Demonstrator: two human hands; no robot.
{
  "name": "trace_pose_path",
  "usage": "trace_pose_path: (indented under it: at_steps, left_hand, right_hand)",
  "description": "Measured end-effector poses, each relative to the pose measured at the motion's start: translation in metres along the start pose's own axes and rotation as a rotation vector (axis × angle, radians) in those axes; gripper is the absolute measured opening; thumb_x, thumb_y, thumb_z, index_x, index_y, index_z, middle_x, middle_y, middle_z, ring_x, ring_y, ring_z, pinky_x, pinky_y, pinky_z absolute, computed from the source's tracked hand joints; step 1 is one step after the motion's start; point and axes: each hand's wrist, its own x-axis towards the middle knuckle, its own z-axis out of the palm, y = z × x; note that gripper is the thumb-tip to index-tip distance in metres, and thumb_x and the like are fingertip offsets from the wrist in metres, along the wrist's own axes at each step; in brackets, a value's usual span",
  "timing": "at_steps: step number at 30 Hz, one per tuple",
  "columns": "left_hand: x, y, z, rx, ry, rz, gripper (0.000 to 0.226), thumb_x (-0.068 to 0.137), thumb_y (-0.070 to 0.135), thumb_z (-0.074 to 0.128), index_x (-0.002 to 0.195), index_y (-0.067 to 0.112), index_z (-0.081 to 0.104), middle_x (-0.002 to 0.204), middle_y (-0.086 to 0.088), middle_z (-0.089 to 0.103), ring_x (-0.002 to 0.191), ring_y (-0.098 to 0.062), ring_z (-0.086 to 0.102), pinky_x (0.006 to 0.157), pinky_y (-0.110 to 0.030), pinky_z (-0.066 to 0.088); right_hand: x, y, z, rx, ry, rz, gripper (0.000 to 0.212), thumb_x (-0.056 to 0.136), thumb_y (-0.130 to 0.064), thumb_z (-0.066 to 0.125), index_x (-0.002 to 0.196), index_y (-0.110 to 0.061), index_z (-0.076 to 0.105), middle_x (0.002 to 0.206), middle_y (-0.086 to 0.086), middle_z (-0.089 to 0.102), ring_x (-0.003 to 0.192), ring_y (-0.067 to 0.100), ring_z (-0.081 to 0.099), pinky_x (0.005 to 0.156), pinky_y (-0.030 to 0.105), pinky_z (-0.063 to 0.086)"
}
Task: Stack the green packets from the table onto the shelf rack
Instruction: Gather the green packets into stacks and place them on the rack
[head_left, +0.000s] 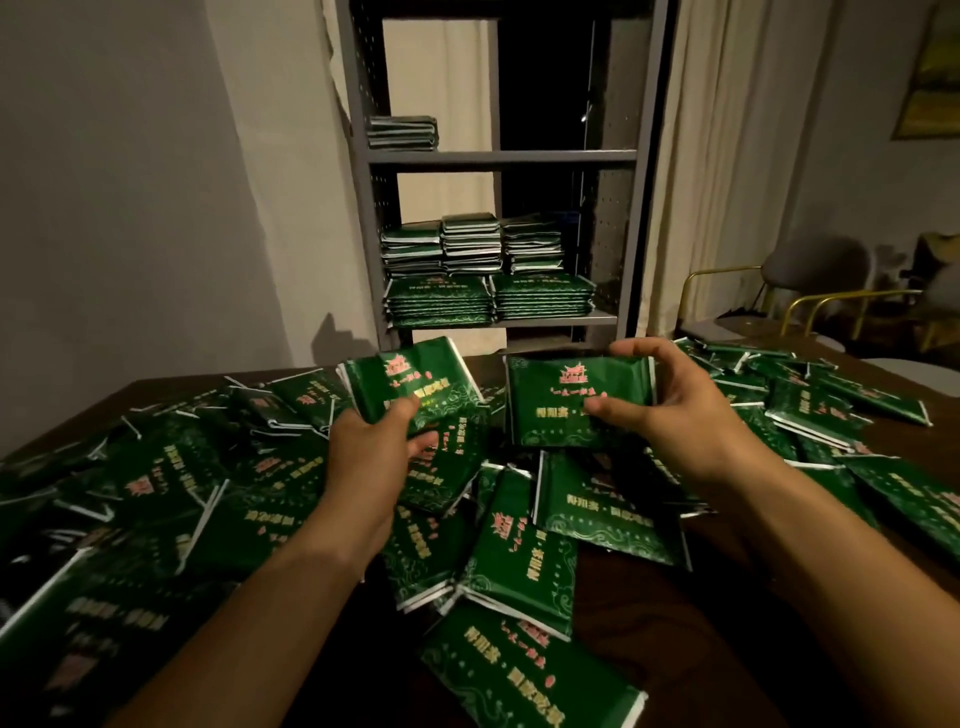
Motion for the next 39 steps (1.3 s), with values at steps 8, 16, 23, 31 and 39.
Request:
trace_pose_path:
  at_steps: [8,16,23,31,39]
  left_hand:
    - [-0.014,-0.001,0.010,0.024,-0.298,-0.073,0.058,0.086,0.046,0.067,0.133,0.013,0.058,0.136,0.000,0.061,0.106,-0.023,0.070,0.101,-0.051,0.053]
    - [-0.013,-0.007,0.018,0.024,-0.229,0.151,0.023,0.100,0.022,0.059,0.122,0.015,0.060,0.114,-0.008,0.073,0.090,-0.025,0.076,0.076,-0.035,0.063]
    - [-0.005,-0.015,0.009,0.044,-0.131,0.176,0.023,0.097,0.022,0.065,0.118,0.014,0.063,0.115,-0.003,0.072,0.088,-0.021,0.076,0.073,-0.030,0.062]
    - [-0.003,-0.023,0.011,0.090,-0.158,0.185,0.018,0.096,0.021,0.066,0.113,0.014,0.064,0.109,-0.004,0.073,0.090,-0.022,0.076,0.072,-0.030,0.062]
    - [-0.001,-0.029,0.011,0.117,-0.150,0.178,0.020,0.096,0.020,0.066,0.114,0.011,0.065,0.106,-0.006,0.075,0.093,-0.021,0.075,0.072,-0.031,0.063]
  right_hand:
    - [-0.009,0.001,0.015,-0.061,-0.121,-0.051,0.028,0.076,-0.010,0.080,0.102,-0.013,0.069,0.097,0.001,0.077,0.089,0.017,0.074,0.077,0.033,0.060]
    - [-0.001,-0.004,0.016,-0.270,-0.055,-0.164,0.017,0.094,-0.029,0.062,0.109,-0.021,0.066,0.099,-0.009,0.068,0.089,0.001,0.065,0.075,0.021,0.047]
    - [-0.006,0.003,-0.004,-1.072,-0.408,-0.038,0.095,0.051,-0.082,0.073,0.133,-0.040,0.051,0.122,-0.008,0.057,0.115,0.015,0.053,0.104,0.041,0.048]
    - [-0.017,-0.008,0.006,-0.883,-0.635,-0.123,0.040,0.077,-0.021,0.085,0.111,-0.032,0.067,0.109,-0.018,0.061,0.099,-0.005,0.059,0.084,0.010,0.048]
    - [-0.026,-0.007,0.037,-0.899,-0.845,-0.208,0.065,0.085,-0.031,0.078,0.138,-0.051,0.045,0.150,-0.021,0.031,0.144,0.002,0.022,0.119,0.026,0.023]
